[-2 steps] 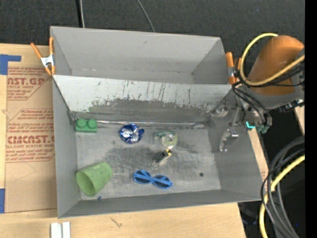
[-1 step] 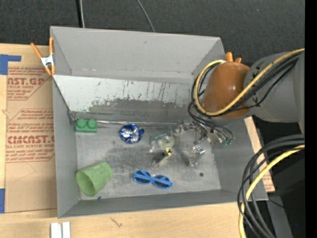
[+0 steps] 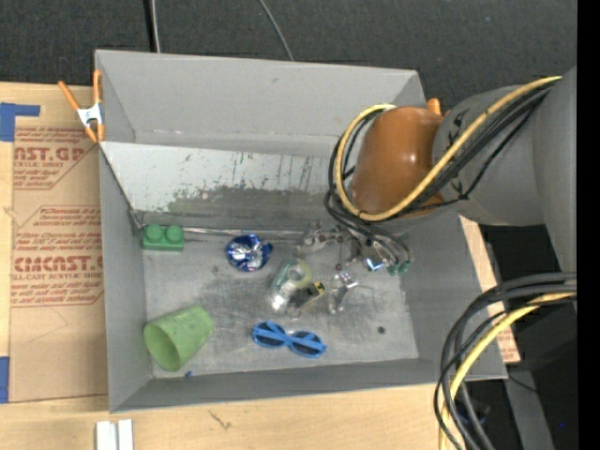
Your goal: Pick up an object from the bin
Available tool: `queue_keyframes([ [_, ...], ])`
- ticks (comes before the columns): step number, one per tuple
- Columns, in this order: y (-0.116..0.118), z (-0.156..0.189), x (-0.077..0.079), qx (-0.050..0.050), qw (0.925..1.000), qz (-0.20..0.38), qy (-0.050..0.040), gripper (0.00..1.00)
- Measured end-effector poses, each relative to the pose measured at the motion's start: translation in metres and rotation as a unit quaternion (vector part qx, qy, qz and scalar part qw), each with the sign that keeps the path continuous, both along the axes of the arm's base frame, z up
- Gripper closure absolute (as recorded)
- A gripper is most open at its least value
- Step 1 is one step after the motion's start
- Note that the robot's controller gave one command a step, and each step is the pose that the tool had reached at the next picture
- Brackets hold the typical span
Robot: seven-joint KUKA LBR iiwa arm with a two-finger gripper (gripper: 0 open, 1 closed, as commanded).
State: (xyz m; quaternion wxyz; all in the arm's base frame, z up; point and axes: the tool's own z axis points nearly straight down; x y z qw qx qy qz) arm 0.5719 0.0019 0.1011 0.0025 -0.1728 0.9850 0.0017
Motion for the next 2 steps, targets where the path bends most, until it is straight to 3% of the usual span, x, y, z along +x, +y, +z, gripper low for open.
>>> queue_keyframes([
  [1, 0.029, -0.001, -0.007, 0.0, 1.0, -0.009, 0.0015, 0.0],
  [2, 0.03, -0.025, -0.005, -0.002, 0.9997, 0.023, -0.0031, 0.0],
])
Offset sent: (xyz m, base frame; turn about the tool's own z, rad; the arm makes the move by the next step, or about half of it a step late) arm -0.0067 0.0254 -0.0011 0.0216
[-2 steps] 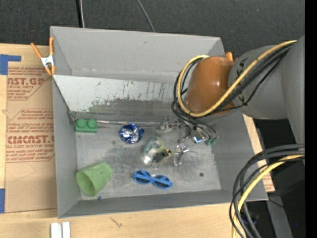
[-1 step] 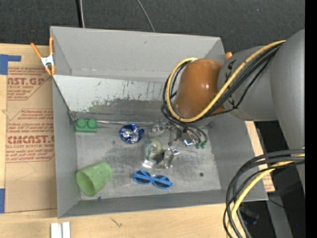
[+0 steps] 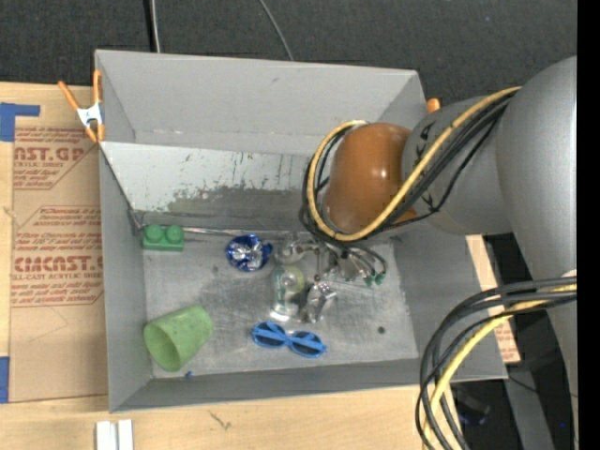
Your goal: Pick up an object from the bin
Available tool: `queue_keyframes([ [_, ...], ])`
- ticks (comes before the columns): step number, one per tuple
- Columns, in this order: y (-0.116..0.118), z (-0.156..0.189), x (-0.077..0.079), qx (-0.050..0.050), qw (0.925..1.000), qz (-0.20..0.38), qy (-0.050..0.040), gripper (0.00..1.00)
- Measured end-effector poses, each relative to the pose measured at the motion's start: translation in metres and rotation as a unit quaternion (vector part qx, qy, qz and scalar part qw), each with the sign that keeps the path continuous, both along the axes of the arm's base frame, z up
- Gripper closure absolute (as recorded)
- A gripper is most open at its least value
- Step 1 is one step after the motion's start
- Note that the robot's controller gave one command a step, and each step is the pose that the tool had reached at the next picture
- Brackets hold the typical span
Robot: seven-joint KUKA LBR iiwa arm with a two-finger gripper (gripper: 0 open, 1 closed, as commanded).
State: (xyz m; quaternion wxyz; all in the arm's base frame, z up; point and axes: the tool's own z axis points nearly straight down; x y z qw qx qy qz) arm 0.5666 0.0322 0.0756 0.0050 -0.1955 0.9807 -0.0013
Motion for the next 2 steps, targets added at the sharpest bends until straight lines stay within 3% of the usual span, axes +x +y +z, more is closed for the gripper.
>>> queue_keyframes([
  [1, -0.0024, 0.0011, -0.023, 0.003, 0.9998, -0.017, -0.0101, 0.0],
  [2, -0.0015, 0.0031, -0.0211, 0.003, 0.9998, -0.016, -0.0116, 1.0],
])
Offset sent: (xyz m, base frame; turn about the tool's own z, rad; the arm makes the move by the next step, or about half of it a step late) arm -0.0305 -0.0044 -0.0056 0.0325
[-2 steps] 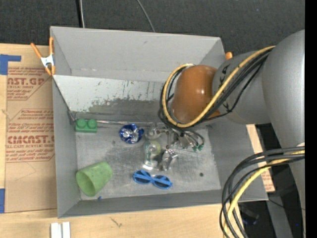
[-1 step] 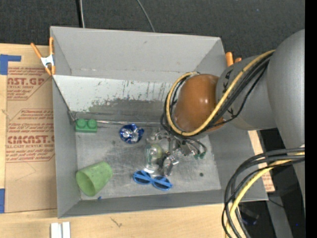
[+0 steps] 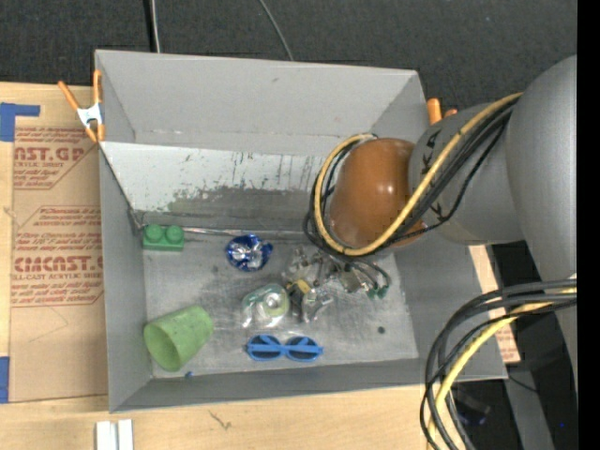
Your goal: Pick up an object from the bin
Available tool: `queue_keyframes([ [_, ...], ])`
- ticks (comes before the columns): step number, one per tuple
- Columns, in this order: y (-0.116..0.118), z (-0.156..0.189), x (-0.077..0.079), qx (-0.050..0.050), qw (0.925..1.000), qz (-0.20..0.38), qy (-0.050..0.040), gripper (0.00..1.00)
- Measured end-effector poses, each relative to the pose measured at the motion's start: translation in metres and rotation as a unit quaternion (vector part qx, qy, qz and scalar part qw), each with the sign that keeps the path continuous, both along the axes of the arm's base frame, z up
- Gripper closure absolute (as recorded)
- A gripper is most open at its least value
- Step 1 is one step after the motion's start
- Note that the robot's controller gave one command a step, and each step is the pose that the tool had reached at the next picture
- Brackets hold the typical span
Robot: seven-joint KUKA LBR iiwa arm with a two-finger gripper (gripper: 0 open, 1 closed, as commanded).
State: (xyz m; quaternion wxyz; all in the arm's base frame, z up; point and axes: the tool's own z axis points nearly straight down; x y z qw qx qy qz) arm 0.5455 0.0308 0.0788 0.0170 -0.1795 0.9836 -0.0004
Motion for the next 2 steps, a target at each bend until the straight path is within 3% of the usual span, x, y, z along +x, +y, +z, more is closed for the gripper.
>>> queue_keyframes([
  [1, 0.001, 0.034, 0.002, -0.002, 0.9999, 0.0, 0.0141, 1.0],
  [2, 0.002, 0.107, 0.003, -0.003, 0.9999, 0.0, 0.0123, 1.0],
])
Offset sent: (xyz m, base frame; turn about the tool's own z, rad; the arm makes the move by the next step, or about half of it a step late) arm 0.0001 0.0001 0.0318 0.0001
